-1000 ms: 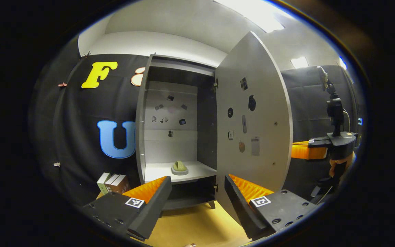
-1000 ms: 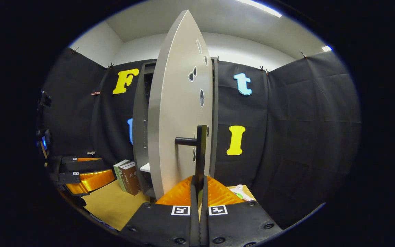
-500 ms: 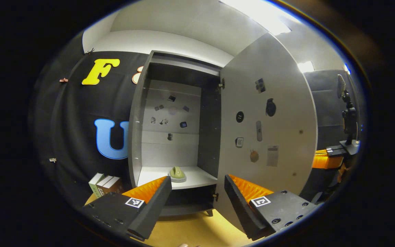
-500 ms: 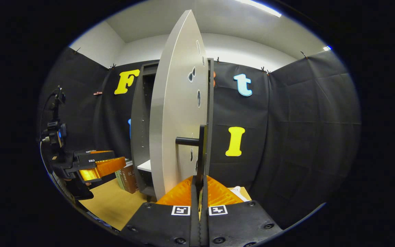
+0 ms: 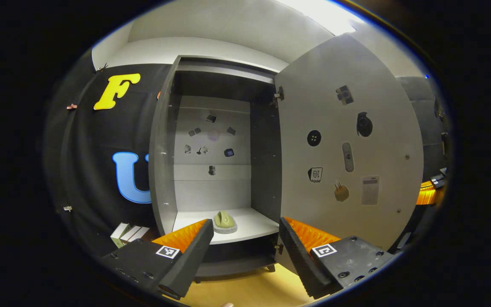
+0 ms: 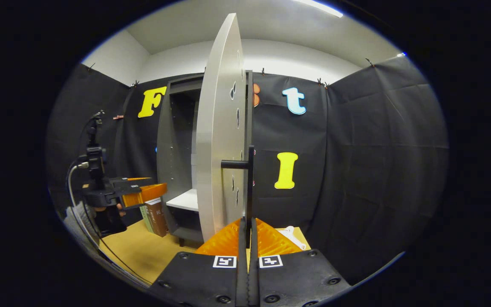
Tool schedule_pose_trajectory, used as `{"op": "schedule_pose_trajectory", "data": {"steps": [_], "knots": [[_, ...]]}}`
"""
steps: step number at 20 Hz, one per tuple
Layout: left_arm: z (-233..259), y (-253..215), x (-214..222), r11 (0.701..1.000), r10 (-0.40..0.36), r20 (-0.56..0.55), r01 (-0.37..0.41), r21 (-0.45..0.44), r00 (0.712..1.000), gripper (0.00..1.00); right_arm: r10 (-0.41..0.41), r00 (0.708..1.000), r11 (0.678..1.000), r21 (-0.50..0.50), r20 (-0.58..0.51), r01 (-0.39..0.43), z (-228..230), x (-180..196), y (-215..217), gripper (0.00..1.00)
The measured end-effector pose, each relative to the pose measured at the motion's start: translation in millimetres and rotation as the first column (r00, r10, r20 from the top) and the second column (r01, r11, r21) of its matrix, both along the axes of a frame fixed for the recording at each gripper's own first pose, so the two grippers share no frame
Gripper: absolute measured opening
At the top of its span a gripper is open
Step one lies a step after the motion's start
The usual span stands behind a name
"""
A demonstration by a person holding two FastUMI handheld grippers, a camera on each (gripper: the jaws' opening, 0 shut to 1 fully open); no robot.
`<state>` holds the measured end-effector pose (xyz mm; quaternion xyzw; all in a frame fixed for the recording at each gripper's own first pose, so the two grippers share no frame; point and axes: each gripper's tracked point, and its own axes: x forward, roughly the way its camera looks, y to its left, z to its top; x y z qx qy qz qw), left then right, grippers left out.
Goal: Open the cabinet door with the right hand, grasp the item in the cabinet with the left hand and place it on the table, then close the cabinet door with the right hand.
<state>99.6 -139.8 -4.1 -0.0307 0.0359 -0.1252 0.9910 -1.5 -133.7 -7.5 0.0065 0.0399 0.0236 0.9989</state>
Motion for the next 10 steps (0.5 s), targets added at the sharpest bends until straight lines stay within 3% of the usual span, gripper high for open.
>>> {"op": "schedule_pose_trajectory", "data": {"steps": [4, 8, 10], "knots": [[5.8, 9.6, 37.4, 0.997, -0.008, -0.007, 0.008, 0.074, 1.0, 0.97, -0.103, 0.994, 0.994, -0.031, 0.023, 0.103, -1.2, -18.8, -37.5, 0.05], [-16.1, 2.8, 82.8, 0.998, -0.042, -0.103, 0.047, 0.047, 0.994, 0.92, -0.239, 0.971, 0.97, -0.039, 0.012, 0.239, -18.2, -33.8, -88.2, 0.08], [-25.5, 3.7, 109.1, 0.996, -0.027, -0.146, 0.038, 0.075, 0.989, 0.92, -0.278, 0.961, 0.96, -0.035, -0.006, 0.278, -27.7, -40.6, -109.6, 0.51]]}}
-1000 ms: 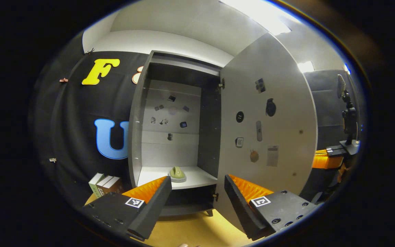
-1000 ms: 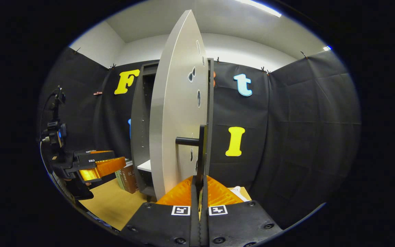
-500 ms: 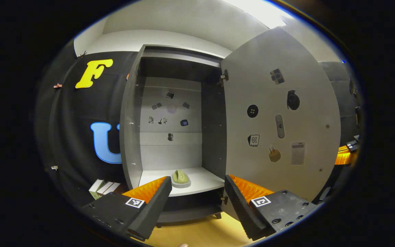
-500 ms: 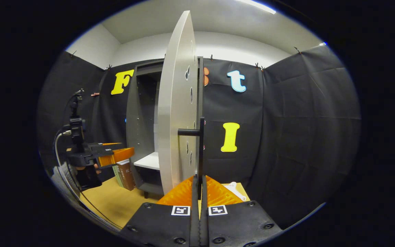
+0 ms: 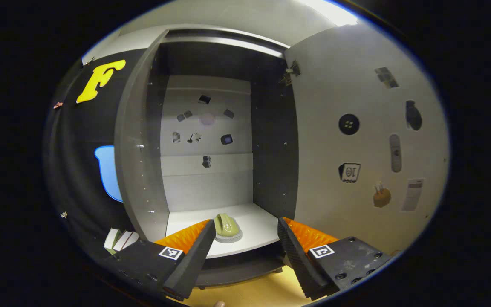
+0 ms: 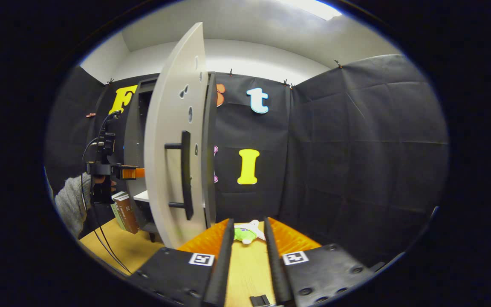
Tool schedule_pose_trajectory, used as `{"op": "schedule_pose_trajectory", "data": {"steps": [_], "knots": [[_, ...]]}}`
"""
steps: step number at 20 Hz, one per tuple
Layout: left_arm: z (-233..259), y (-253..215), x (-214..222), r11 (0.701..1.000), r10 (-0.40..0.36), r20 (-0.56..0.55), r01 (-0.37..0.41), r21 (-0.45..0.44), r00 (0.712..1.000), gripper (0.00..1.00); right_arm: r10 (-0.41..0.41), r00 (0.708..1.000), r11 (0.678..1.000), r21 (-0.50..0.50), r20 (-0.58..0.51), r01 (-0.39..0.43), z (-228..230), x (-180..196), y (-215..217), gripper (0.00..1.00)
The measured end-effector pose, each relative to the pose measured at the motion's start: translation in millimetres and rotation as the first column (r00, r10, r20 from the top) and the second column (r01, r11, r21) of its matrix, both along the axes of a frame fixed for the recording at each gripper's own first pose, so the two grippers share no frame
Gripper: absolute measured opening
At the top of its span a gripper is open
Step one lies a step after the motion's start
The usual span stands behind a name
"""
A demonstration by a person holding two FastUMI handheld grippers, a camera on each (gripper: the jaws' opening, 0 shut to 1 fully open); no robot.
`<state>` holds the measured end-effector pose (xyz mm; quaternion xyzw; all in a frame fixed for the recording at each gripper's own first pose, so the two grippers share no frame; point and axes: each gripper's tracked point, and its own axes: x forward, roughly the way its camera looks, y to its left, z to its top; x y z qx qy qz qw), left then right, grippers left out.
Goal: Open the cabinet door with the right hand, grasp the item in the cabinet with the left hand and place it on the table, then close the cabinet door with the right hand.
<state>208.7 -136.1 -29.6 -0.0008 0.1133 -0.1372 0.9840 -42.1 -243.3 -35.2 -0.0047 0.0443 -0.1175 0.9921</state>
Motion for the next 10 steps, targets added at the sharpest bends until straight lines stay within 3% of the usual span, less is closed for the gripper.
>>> {"op": "schedule_pose_trajectory", "data": {"steps": [1, 2, 3, 7, 10], "knots": [[-5.6, -0.7, 13.0, 1.0, 0.003, -0.018, -0.003, 0.024, 1.0, 0.92, -0.02, 1.0, 1.0, 0.0, -0.007, 0.02, -5.7, 1.1, -11.4, 0.73], [-10.9, -2.4, 27.3, 0.999, 0.0, -0.035, 0.001, 0.041, 0.999, 0.91, -0.039, 0.999, 0.999, -0.001, -0.017, 0.039, -11.6, 5.6, -25.4, 0.81], [-19.7, -2.5, 39.8, 0.999, 0.0, -0.061, 0.003, 0.047, 0.998, 0.91, -0.048, 0.999, 0.999, -0.002, -0.024, 0.047, -15.9, 5.9, -33.0, 0.96], [-52.3, -2.1, 89.6, 0.996, 0.022, -0.163, -0.008, 0.085, 0.986, 0.7, -0.032, 0.995, 0.999, -0.008, -0.098, 0.031, -47.3, 21.6, -56.1, 0.98], [-74.8, -5.5, 121.7, 0.993, 0.04, -0.222, -0.015, 0.114, 0.974, 0.69, -0.02, 0.986, 1.0, -0.027, -0.163, 0.015, -70.8, 35.7, -68.8, 0.98]]}}
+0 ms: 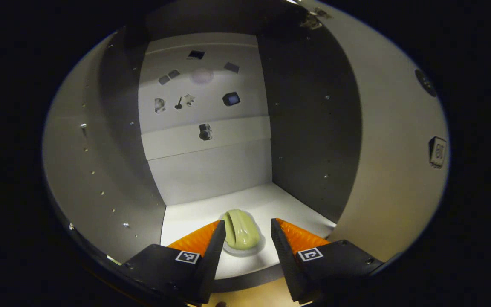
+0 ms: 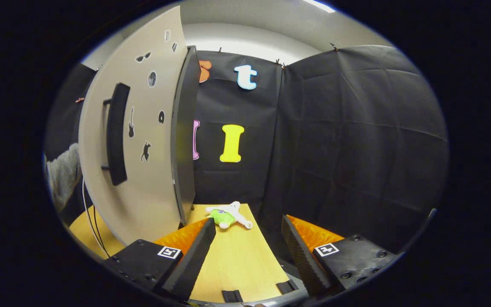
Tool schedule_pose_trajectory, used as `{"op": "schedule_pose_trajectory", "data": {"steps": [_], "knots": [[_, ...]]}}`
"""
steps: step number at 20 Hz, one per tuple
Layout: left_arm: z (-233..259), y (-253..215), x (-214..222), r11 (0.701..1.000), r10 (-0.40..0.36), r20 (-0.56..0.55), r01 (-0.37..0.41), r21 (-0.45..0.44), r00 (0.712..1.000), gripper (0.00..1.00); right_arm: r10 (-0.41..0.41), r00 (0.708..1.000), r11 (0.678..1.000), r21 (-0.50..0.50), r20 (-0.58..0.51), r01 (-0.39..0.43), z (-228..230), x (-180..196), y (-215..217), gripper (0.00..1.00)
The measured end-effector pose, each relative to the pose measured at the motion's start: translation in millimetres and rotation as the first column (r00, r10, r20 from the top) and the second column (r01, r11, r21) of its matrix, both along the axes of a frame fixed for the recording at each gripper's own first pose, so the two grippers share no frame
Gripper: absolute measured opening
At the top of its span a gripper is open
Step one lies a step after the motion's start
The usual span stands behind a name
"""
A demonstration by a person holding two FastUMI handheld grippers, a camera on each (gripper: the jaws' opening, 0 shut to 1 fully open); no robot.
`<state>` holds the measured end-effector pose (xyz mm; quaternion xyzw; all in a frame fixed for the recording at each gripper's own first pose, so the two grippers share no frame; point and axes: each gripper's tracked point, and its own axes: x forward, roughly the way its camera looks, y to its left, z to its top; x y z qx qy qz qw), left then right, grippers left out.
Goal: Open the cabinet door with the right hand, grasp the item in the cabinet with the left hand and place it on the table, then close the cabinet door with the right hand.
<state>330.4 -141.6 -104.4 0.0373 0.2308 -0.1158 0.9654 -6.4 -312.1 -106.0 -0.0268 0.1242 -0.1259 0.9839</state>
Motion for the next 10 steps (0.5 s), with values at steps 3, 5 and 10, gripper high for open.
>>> {"op": "schedule_pose_trajectory", "data": {"steps": [3, 5, 10], "knots": [[-20.8, 1.3, 22.0, 0.998, 0.043, -0.075, -0.047, -0.052, 0.996, 0.65, 0.011, 1.0, 1.0, 0.012, -0.021, -0.011, -11.3, 8.1, -11.1, 0.98], [-27.8, 6.0, 32.5, 0.996, 0.069, -0.093, -0.075, -0.052, 0.993, 0.63, 0.004, 1.0, 1.0, 0.021, -0.024, -0.003, -14.0, 13.8, -20.5, 0.98], [-50.4, 6.7, 46.9, 0.996, 0.085, -0.152, -0.086, -0.003, 0.985, 0.59, -0.02, 0.999, 0.999, 0.045, -0.029, 0.022, -20.1, 25.7, -37.6, 0.98]]}}
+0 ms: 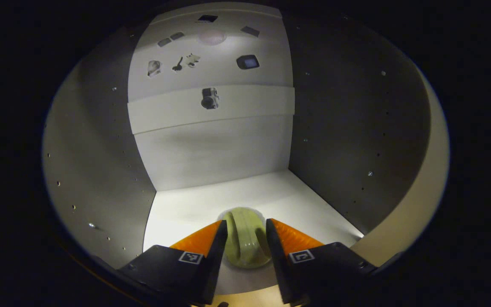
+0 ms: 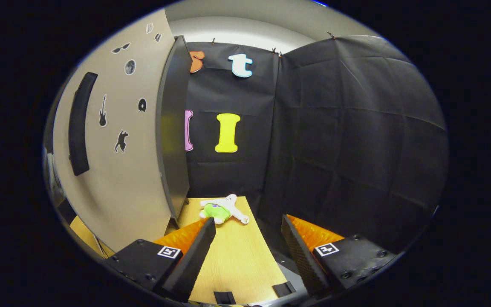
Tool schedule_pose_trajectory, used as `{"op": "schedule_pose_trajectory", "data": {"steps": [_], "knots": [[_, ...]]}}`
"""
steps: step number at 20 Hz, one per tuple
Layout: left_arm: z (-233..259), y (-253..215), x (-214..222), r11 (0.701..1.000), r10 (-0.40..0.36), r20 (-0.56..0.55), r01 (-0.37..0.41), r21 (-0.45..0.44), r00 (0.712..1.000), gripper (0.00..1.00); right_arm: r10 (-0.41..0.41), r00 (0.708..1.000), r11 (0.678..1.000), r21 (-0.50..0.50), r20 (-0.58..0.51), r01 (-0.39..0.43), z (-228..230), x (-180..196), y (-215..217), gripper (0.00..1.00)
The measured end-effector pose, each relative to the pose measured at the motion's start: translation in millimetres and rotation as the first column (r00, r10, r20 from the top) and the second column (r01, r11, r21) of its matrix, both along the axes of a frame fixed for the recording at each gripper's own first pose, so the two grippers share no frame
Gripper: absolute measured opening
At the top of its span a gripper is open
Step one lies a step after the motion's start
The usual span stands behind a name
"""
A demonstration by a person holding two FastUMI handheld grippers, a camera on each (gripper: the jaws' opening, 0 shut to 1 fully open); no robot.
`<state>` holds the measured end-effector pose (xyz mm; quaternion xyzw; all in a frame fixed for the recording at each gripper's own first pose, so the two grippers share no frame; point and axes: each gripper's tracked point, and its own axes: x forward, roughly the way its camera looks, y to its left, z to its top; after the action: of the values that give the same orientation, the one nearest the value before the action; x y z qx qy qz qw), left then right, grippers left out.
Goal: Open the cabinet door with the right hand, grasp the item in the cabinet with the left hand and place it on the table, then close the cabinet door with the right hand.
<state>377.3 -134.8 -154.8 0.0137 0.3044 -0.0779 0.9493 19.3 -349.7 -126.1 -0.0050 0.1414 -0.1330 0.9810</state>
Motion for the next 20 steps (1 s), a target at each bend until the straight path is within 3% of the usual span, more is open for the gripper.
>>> {"op": "schedule_pose_trajectory", "data": {"steps": [1, 2, 4, 5, 6, 13, 16, 20], "knots": [[-4.9, -0.2, 2.7, 1.0, 0.007, -0.014, -0.008, -0.006, 1.0, 0.5, 0.002, 1.0, 1.0, 0.005, -0.002, -0.002, -0.8, 2.1, 0.5, 0.98], [-9.5, 1.1, 4.1, 1.0, 0.021, -0.03, -0.022, -0.011, 0.999, 0.52, 0.004, 1.0, 1.0, 0.008, -0.005, -0.004, -2.5, 2.9, -0.1, 0.98], [-11.4, 4.7, 8.6, 0.998, 0.053, -0.026, -0.053, -0.025, 0.998, 0.4, 0.006, 1.0, 1.0, 0.006, -0.014, -0.006, -3.6, 3.8, -3.4, 0.98], [-10.7, 5.7, 8.4, 0.997, 0.063, -0.023, -0.063, -0.037, 0.998, 0.29, 0.006, 1.0, 1.0, 0.006, -0.017, -0.006, -5.2, 2.9, -3.9, 0.98], [-9.2, 6.3, 6.9, 0.997, 0.069, -0.023, -0.07, -0.044, 0.997, 0.27, 0.009, 1.0, 1.0, 0.01, -0.016, -0.009, -4.9, 2.2, -3.9, 0.98], [32.6, 3.8, -41.9, 0.986, 0.082, 0.026, -0.077, -0.149, 0.996, 0.24, 0.071, 0.997, 0.997, 0.028, 0.019, -0.072, 8.3, 2.9, 18.4, 0.98], [46.8, 9.6, -91.7, 0.99, 0.054, 0.057, -0.046, -0.137, 0.997, 0.24, 0.119, 0.992, 0.992, 0.037, 0.042, -0.12, 16.3, -5.7, 41.9, 0.94], [51.5, 20.9, -176.9, 0.986, 0.056, 0.073, -0.044, -0.158, 0.996, 0.24, 0.164, 0.984, 0.985, 0.045, 0.063, -0.167, 28.2, -22.9, 76.1, 0.98]]}}
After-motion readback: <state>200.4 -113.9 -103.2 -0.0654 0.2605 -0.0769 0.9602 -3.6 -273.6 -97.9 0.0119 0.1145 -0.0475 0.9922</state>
